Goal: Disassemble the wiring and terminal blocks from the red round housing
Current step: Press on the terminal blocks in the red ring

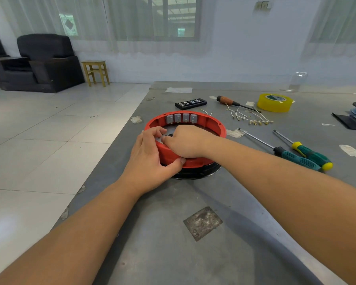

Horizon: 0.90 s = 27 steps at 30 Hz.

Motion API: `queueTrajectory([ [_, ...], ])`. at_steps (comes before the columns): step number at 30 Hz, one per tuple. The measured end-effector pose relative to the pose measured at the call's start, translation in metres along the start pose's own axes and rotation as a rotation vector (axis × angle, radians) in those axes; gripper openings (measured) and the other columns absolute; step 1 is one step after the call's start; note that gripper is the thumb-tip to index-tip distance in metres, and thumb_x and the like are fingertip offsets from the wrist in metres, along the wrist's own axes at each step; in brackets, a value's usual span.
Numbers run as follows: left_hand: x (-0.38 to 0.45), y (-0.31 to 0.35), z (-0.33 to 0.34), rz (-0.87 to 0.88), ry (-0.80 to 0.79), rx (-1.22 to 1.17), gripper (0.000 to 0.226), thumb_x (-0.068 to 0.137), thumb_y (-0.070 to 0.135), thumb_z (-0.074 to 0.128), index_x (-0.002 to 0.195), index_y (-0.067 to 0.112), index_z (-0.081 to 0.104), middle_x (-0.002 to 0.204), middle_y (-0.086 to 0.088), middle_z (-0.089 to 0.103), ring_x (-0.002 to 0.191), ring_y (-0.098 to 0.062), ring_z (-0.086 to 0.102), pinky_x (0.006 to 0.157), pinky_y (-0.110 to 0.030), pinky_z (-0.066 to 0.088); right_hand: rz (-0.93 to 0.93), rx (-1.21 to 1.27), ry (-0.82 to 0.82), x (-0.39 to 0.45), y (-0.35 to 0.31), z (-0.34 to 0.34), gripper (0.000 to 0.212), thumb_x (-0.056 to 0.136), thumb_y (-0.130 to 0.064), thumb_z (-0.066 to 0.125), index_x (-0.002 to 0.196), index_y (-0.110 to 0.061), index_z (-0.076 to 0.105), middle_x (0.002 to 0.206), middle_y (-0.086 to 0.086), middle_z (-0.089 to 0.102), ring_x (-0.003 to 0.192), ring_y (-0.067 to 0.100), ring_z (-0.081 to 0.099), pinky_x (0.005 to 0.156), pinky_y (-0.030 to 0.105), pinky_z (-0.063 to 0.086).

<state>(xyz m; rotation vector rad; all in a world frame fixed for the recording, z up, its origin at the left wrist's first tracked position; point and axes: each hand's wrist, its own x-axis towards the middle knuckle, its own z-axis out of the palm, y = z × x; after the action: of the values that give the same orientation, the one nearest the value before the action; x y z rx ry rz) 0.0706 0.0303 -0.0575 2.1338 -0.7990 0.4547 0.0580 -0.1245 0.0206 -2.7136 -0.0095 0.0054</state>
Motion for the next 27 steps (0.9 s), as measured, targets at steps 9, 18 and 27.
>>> queueTrajectory([
  [9,-0.001,-0.001,-0.002,-0.023,-0.032,-0.021,0.071,0.074,0.069,0.064,0.128,0.051,0.022,0.133,0.022,0.030,0.133,-0.005,0.033,0.117,-0.043,0.040,-0.007,0.225,0.101,0.005,0.003,-0.008,0.039,0.102,-0.039,0.045,0.069,-0.019,0.054,0.068,-0.002,0.053,0.058,0.011,0.048,0.054,0.023,0.040],
  [18,-0.003,0.011,-0.004,0.089,0.073,0.024,0.060,0.095,0.060,0.052,0.146,0.031,0.040,0.146,0.009,0.045,0.142,-0.011,0.033,0.121,-0.045,0.029,0.167,0.627,0.045,0.002,-0.001,-0.025,0.075,0.100,-0.070,0.021,0.094,-0.009,0.065,0.052,0.002,0.059,0.041,0.016,0.051,0.046,0.024,0.042],
  [27,-0.001,0.042,0.004,0.084,0.241,-0.076,0.042,0.094,0.050,0.060,0.130,0.030,0.065,0.123,0.018,0.062,0.128,0.001,0.044,0.111,-0.029,0.026,0.004,0.357,0.149,-0.003,-0.013,-0.035,0.106,0.091,-0.082,0.009,0.115,0.002,0.067,0.095,0.017,0.075,0.076,0.021,0.072,0.072,0.032,0.050],
])
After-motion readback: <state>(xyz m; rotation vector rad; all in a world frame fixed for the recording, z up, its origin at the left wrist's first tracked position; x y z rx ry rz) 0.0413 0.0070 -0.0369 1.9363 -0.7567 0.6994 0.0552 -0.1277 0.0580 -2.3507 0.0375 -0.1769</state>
